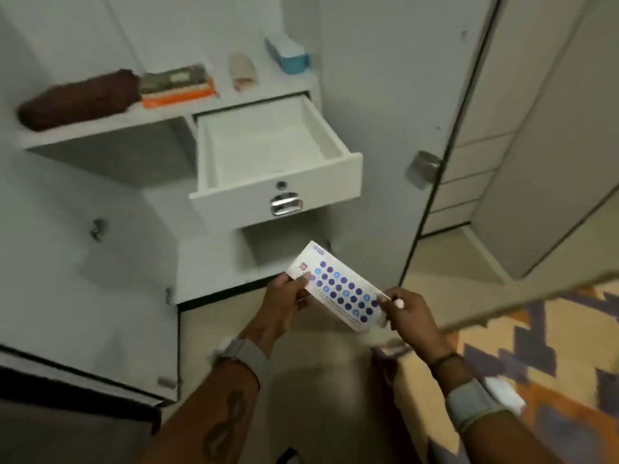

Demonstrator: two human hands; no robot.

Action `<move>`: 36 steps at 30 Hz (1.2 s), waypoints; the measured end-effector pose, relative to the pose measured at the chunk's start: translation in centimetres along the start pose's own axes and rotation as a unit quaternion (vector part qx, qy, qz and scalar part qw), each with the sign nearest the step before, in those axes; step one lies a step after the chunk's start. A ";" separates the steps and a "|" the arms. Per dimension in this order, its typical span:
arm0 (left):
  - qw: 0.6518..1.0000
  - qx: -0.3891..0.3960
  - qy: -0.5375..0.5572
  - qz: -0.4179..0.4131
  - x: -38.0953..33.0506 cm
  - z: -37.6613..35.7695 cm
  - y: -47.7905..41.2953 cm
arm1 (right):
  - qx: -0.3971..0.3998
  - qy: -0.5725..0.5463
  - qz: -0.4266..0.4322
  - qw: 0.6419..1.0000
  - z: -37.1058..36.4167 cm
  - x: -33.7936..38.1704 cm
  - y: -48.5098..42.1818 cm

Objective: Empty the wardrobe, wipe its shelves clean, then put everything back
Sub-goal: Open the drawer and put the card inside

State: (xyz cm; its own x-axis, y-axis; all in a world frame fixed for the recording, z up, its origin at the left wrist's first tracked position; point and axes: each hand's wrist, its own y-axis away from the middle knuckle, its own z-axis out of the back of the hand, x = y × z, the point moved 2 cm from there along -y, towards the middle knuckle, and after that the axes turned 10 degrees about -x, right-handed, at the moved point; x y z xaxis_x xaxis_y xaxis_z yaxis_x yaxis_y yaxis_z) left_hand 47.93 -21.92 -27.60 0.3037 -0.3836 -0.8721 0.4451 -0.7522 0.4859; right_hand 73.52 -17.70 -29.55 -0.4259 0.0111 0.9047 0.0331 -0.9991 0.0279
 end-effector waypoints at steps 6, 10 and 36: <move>0.983 -0.044 -0.024 -0.174 -11.6 10.1 -3.2 | -0.033 -0.076 0.034 0.996 -8.2 11.9 -6.7; 0.961 -0.057 -0.093 -0.253 -16.8 12.4 -5.1 | -0.076 -0.109 0.053 0.990 -10.7 18.5 -11.3; 0.817 -0.019 -0.575 0.018 -26.5 3.7 -30.2 | 0.240 0.443 0.110 0.857 -23.9 22.8 -42.4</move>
State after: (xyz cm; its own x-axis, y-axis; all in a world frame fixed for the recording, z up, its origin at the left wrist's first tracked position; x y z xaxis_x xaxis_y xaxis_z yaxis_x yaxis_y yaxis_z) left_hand 23.36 9.01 -19.40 -0.6668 -0.6715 -0.3234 0.4856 -0.7205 0.4950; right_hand 40.79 23.86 -20.23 -0.8739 -0.4239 0.2379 0.4781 -0.8381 0.2629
